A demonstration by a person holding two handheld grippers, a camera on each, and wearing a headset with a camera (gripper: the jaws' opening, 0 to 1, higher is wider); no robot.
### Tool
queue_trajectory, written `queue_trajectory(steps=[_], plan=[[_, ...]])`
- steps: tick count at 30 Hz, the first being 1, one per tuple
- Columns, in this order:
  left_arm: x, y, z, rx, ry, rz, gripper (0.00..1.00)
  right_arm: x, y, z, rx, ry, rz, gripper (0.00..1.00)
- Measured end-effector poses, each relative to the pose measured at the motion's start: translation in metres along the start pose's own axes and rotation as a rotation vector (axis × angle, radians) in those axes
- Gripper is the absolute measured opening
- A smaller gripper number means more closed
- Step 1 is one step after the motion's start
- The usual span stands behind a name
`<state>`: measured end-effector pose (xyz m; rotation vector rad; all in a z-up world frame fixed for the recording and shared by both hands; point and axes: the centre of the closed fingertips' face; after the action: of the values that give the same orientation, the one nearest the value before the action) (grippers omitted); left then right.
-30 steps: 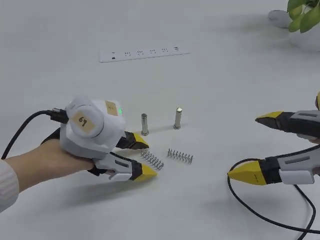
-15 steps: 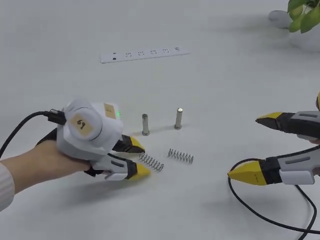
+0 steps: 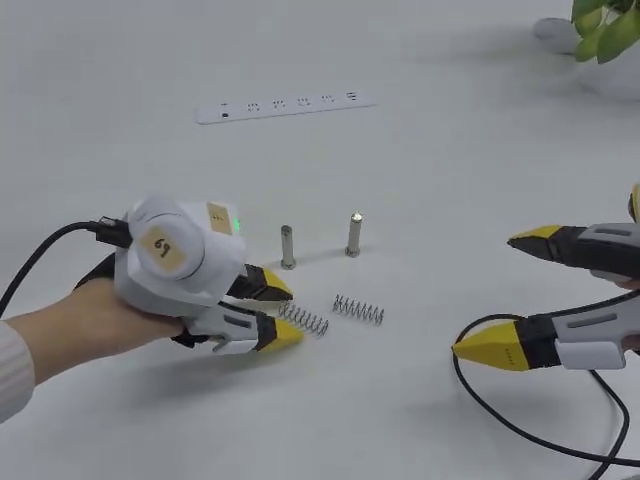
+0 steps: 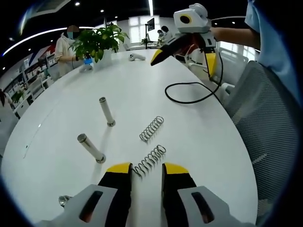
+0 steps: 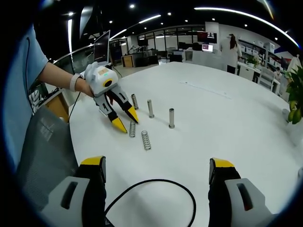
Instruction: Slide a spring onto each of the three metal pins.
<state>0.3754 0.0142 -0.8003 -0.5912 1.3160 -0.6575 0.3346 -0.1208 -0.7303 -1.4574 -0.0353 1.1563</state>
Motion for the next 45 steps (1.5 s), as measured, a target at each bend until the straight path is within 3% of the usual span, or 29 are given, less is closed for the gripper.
queue_trajectory(steps=[20, 29, 45], plan=[[-0.0057, 0.0092, -0.0009, -0.010, -0.009, 0.010, 0.04, 0.0025, 0.0018, -0.0006, 0.005, -0.004, 0.005, 0.88], [-0.0042, 0.0045, -0.0002, -0.022, -0.012, -0.014, 0.09, 0.0031, 0.0034, 0.0009, 0.005, -0.007, 0.013, 0.88], [-0.0028, 0.0046, -0.0003, -0.016, -0.019, -0.016, 0.04, 0.0028, 0.0037, 0.0008, 0.002, -0.009, 0.016, 0.87]])
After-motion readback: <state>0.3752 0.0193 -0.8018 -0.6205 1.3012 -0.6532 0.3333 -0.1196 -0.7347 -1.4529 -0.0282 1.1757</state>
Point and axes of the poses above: the centre of the closed fingertips' face, and the gripper's own axes: x roughly forward along the fingers, z roughly to its left, y roughly out of its underside, and after that the axes turned 8 degrees about x, right-handed
